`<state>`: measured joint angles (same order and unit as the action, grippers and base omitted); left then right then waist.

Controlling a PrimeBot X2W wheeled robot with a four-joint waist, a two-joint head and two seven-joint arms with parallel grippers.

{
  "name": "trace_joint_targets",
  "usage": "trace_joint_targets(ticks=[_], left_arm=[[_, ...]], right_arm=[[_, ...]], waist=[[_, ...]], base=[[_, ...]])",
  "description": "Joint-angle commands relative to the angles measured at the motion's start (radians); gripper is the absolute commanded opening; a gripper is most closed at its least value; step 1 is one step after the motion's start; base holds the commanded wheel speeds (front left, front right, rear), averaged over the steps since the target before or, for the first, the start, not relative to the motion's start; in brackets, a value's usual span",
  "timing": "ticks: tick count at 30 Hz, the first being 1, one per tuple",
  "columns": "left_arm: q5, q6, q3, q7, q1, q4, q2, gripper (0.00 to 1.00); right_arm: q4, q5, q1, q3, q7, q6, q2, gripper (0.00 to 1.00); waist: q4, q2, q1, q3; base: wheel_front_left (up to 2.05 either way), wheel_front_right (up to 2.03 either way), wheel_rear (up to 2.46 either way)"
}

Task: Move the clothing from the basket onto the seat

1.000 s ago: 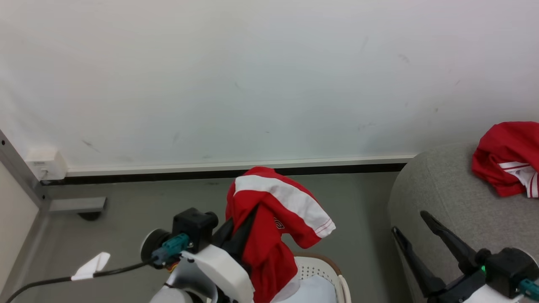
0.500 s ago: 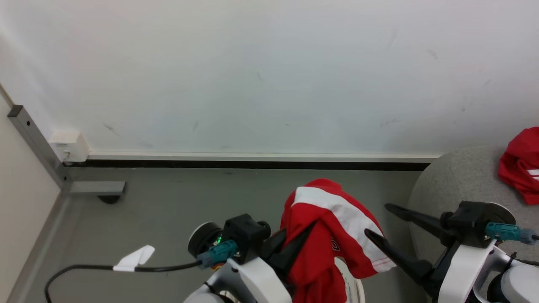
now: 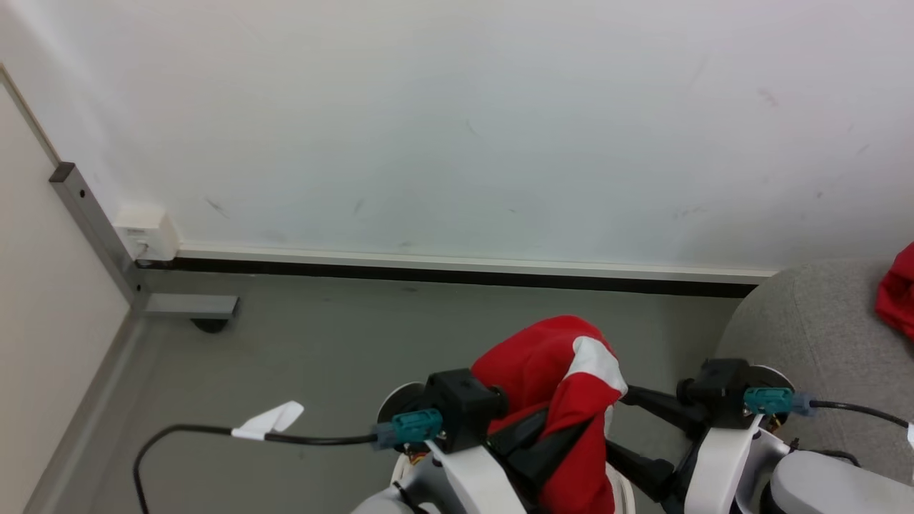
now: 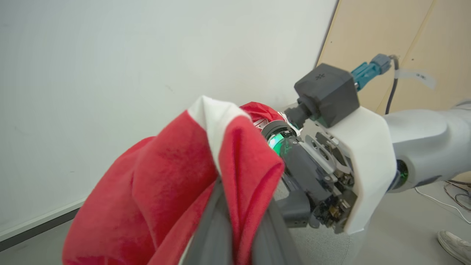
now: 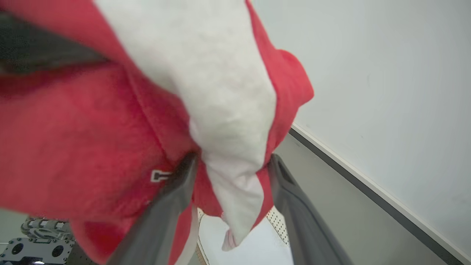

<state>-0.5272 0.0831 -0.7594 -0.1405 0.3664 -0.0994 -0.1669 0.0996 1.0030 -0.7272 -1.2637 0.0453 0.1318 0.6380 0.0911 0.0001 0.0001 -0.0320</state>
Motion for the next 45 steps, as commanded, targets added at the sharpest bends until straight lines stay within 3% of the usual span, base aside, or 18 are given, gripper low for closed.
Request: trace_joint_targets(ticks=[1, 2, 14, 15, 16, 17, 18, 19, 29, 45], left_arm=[[-0.011, 0.004, 0.0, -0.003, 0.01, 0.002, 0.001, 0.0], [-0.021, 0.007, 0.001, -0.002, 0.012, 0.006, 0.002, 0.0], [-0.007, -0.02, 0.022, 0.024, 0.007, 0.038, -0.018, 0.0], [0.0, -0.023, 0.023, 0.029, 0.008, 0.043, -0.021, 0.1], [0.002, -0.028, 0.024, 0.036, 0.007, 0.048, -0.02, 0.33], [0.004, -0.029, 0.025, 0.042, 0.005, 0.053, -0.017, 0.49], [0.011, -0.035, 0.025, 0.05, 0.003, 0.06, -0.017, 0.83], [0.012, -0.038, 0.025, 0.056, 0.0, 0.068, -0.015, 1.0], [0.047, -0.048, 0.005, 0.132, -0.013, 0.184, 0.005, 1.0], [0.084, -0.048, -0.019, 0.211, 0.039, 0.264, 0.032, 1.0]], right_arm=[[0.004, 0.002, -0.013, -0.004, 0.009, -0.002, -0.006, 0.5], [0.011, 0.006, -0.012, -0.012, 0.034, -0.002, -0.023, 0.0], [0.029, 0.067, -0.021, -0.016, 0.142, -0.002, -0.022, 0.0], [0.034, 0.081, -0.024, -0.016, 0.152, -0.002, -0.017, 0.0], [0.04, 0.092, -0.029, -0.017, 0.16, -0.002, -0.013, 0.0], [0.047, 0.101, -0.034, -0.016, 0.17, -0.002, -0.008, 0.0], [0.053, 0.111, -0.036, -0.016, 0.179, -0.002, -0.002, 0.0], [0.058, 0.122, -0.038, -0.013, 0.187, -0.002, 0.004, 0.0], [0.107, 0.189, -0.049, 0.101, 0.221, -0.002, 0.066, 0.0], [0.065, 0.146, 0.005, 0.31, 0.22, -0.002, 0.13, 0.0]], waist=[[0.001, -0.0001, -0.0001, 0.0], [0.001, -0.0001, -0.0001, 0.001], [-0.019, -0.0001, -0.0001, 0.004], [-0.021, -0.0001, -0.0001, 0.005], [-0.023, -0.0001, -0.0001, 0.005], [-0.026, -0.0001, -0.0001, 0.006], [-0.028, -0.0001, -0.0001, 0.006], [-0.031, -0.0001, -0.0001, 0.008], [-0.103, -0.0001, -0.0001, 0.026], [-0.333, -0.0001, -0.0001, 0.074]], base=[[0.0, 0.0, 0.0], [0.0, 0.0, 0.0], [0.0, 0.0, 0.0], [0.0, 0.0, 0.0], [0.0, 0.0, 0.0], [0.0, 0.0, 0.0], [0.0, 0.0, 0.0], [0.0, 0.0, 0.0], [0.0, 0.0, 0.0], [0.0, 0.0, 0.0]])
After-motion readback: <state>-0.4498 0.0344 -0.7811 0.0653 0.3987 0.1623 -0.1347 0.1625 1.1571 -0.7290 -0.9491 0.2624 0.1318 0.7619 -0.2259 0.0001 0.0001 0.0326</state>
